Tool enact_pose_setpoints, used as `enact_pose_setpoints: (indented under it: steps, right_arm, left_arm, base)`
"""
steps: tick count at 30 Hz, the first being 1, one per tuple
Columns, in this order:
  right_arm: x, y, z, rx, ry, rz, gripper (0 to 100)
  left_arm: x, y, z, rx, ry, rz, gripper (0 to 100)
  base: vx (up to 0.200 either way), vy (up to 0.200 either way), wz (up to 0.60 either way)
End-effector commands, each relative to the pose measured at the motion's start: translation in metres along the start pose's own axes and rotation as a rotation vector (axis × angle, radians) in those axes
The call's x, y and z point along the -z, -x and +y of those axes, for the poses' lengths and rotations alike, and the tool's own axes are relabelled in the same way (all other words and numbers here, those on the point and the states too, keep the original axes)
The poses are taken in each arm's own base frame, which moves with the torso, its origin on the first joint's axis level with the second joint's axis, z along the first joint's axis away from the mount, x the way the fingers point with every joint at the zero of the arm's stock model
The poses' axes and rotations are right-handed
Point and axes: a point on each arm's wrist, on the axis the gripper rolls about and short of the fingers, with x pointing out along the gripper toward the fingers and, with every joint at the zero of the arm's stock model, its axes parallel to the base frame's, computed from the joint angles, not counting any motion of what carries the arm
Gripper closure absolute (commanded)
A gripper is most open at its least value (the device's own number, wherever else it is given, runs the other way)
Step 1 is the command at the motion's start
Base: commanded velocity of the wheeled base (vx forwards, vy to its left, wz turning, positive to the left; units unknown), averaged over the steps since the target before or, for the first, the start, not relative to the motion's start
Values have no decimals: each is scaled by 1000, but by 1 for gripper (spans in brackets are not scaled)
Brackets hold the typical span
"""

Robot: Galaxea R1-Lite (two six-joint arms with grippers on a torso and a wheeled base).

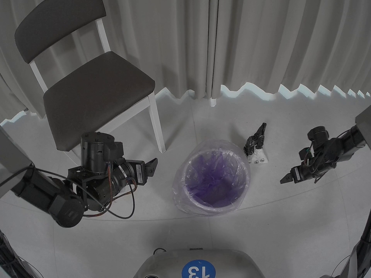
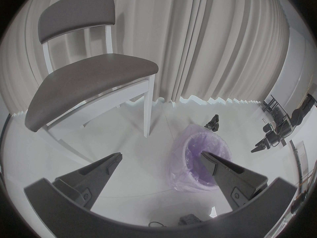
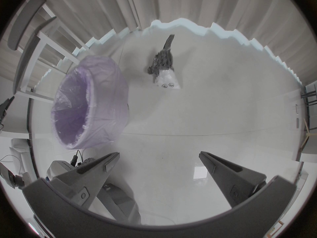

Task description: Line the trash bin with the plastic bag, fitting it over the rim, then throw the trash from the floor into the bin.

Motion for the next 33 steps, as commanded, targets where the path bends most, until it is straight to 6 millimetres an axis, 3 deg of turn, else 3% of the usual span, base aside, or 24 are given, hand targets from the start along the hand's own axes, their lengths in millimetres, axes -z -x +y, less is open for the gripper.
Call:
enact_pose_setpoints:
  steps: [1, 7, 12, 33]
  right_arm:
    - [16, 84, 6, 64, -10, -134, 0]
    - [23, 137, 12, 73, -52, -270, 0]
    - [26, 157, 16, 50, -50, -329, 0]
    - [29, 160, 17, 45, -46, -337, 0]
  left_arm:
    - [1, 42, -2, 29, 30, -39, 0]
    - [5, 73, 3, 45, 34, -66, 0]
    - [6, 87, 8, 47, 36, -81, 0]
    - [0, 110, 15, 25, 60, -147, 0]
  base:
    - [0, 0, 0]
    - [0, 0, 0]
    - [0, 0, 0]
    - [0, 0, 0]
